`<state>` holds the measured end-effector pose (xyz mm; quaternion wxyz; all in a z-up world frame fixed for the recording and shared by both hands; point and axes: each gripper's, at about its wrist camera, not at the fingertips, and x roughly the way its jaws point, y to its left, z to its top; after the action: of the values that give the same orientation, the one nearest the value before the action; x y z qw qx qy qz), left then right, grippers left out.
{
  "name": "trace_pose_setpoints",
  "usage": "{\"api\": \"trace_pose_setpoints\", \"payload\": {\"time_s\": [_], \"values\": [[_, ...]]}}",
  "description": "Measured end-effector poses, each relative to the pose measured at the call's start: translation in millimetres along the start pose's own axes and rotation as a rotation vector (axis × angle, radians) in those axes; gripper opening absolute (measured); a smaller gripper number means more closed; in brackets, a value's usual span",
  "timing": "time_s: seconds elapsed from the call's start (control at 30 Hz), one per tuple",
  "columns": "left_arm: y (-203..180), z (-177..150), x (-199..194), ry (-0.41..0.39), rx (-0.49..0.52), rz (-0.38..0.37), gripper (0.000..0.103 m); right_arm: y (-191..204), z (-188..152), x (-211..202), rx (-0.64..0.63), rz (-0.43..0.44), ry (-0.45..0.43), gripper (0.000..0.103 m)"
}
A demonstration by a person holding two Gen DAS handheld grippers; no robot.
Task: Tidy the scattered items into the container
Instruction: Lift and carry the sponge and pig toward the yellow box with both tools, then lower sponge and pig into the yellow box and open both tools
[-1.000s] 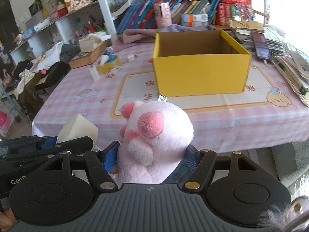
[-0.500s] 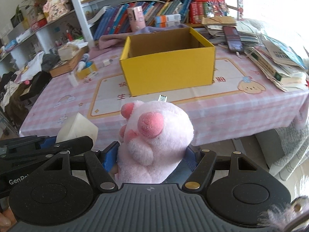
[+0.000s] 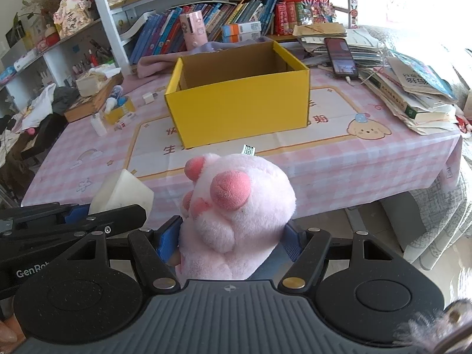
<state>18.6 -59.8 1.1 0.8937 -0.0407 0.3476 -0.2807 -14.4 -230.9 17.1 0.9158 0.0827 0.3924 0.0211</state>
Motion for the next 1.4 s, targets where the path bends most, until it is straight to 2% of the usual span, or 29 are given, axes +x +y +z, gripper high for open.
{"api": "trace_pose_setpoints", "payload": {"time_s": [0.23,0.87,1.13,1.4], "values": [[-6,7,13,0.014,0.025,-0.028,0.025,-11,3,3,0.027,-0.028,0.003,0.068],[6,28,45,0.037,0.023,-0.031,0.025,-19,29,34,0.024,-0.034,0.032,0.068],[8,58,52,-0.039,0.081,-0.022,0.024,-20,59,43,-0.012,-0.03,-0.034,0.068],[14,103,65,-0.131,0.12,-0.026,0.024,-24,109,53,-0.058,-0.03,-0.137,0.068]]}}
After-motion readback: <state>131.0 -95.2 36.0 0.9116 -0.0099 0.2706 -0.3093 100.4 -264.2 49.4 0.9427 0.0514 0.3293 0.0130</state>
